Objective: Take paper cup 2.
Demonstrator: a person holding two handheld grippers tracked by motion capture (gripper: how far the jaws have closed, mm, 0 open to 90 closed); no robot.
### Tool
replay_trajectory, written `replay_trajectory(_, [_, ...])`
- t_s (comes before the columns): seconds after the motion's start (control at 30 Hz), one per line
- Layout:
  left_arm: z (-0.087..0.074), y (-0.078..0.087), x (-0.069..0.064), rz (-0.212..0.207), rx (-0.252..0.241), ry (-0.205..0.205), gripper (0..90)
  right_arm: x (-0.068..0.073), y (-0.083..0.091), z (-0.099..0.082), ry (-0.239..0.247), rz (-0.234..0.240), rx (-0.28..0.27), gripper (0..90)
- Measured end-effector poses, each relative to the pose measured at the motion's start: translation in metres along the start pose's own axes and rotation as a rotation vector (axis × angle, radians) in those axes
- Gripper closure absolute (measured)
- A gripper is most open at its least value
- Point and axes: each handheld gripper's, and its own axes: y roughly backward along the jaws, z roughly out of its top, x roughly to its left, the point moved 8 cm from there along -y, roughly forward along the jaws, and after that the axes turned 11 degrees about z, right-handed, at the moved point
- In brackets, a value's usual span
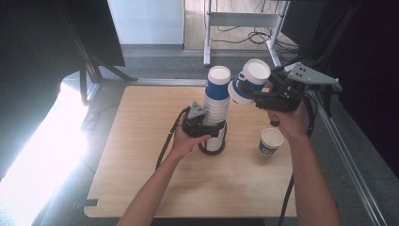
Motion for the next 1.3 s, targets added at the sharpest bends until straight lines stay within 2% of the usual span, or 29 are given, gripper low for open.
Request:
replay_trajectory(0.47, [0.001, 0.0, -0.001, 0.012, 0.008, 0.009, 11.8, 0.012, 0.015, -0.031, -0.003, 0.006, 0.027, 25.6])
replay_trajectory(0.67, [0.002, 0.003, -0.001, 0.037, 0.013, -0.015, 8.9, 0.015, 0.018, -0.05, -0.021, 0.008, 0.029, 25.5])
replay_trajectory(0.8, [0.001, 0.006, 0.0, 0.031, 0.01, -0.007, 7.5, 0.016, 0.019, -0.06, -0.03, 0.008, 0.035, 25.5])
replay_trajectory(1.1, [-0.006, 0.025, 0.004, 0.026, -0.009, -0.004, 6.6, 0.023, 0.021, -0.079, -0.042, 0.018, 0.052, 25.5])
replay_trajectory(1.3, [-0.02, 0.043, 0.006, 0.013, -0.007, -0.006, 6.6, 0.028, 0.02, -0.092, -0.04, 0.023, 0.066, 25.4])
